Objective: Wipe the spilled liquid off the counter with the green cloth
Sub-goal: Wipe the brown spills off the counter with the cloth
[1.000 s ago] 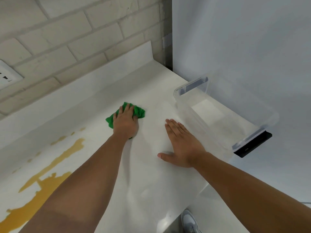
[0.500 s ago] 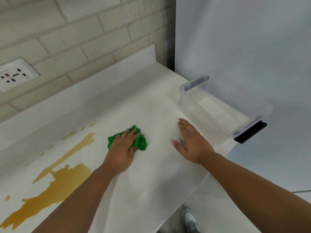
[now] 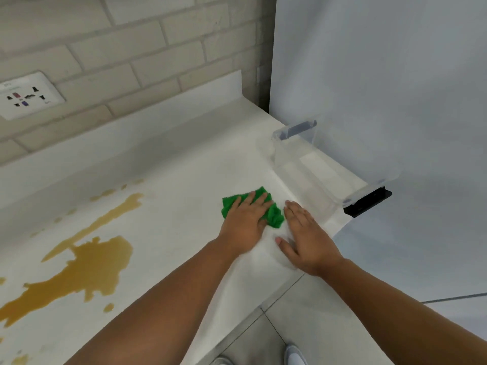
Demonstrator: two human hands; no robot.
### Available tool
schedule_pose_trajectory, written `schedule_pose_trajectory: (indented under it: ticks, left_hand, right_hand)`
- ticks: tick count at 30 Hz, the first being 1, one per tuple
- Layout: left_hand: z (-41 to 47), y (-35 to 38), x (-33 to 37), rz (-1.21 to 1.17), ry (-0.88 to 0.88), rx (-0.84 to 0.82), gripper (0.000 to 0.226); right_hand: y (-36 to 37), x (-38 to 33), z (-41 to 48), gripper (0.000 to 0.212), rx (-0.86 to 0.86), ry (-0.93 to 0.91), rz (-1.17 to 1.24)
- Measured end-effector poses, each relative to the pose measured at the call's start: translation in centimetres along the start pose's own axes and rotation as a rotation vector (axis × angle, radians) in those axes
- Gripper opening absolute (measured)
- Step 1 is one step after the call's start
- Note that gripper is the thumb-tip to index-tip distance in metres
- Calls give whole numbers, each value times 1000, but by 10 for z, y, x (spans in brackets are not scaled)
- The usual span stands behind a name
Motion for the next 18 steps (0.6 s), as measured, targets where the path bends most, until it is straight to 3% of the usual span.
schedule_pose_trajectory:
  ticks: [5,10,12,18]
  left_hand:
    - [-65,-3,-24,-73,14,2,48]
    - [-39,-13,-46,-25,-364,107,49]
    - [-19,-9,-31,28,-427,126,51]
    - [-28,11,16,-6,-182,59,50]
  right_hand:
    - [-1,1,-2,82,-24,-27,-44]
    - [-7,1,-4,106,-45,-27,-13]
    - [-7,3,-4,117,-72,-27,5]
    - [-4,11,-6,129,-161,-137,-125]
Point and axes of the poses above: each hand's wrist, its own z-axis towards the middle knuckle, its own y-axis out of the palm, x = y × z, the point moved 6 cm from there along z, towards the middle knuckle
